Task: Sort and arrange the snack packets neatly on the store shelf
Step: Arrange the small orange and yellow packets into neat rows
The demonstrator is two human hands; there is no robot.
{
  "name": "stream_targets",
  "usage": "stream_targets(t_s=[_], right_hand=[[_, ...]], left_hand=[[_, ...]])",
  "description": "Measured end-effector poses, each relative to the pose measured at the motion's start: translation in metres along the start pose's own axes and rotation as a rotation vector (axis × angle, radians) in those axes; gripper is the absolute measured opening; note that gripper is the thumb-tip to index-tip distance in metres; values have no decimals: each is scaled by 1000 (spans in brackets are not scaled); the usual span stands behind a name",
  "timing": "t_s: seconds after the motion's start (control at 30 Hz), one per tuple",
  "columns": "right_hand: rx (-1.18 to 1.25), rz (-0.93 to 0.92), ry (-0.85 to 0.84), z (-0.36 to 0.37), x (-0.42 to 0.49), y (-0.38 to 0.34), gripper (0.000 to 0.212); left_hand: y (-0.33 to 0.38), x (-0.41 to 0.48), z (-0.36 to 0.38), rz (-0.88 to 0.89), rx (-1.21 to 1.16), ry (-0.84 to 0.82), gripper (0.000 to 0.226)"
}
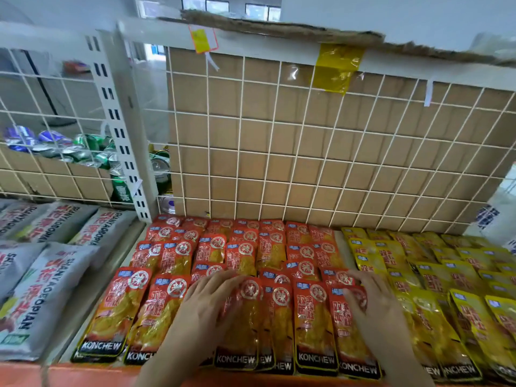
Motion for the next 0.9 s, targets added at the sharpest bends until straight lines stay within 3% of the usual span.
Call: stream_targets(t_s=[0.33,0.47,0.7,0.9], right_hand=[[79,-166,-188,15,15,-55,46],[101,-259,-227,31,26,-86,55],[165,-415,-255,48,29,-135,48],[167,-463,-254,55,29,-162,46]], left_hand=[[-31,-26,-45,-154,64,155,42],[-46,-49,-74,-256,114,186,58],[-72,-86,-120,-450,213,266,47],[-90,-87,-138,-461,180,269,45]])
Point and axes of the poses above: each hand's wrist, its own x-axis towards the middle knuckle, its own z-axis out of the palm, y = z × x, the point moved 9 cm from there along x, towards the middle knuckle, and after that the axes turned 12 degrees about -x, right-handed, at the moved point
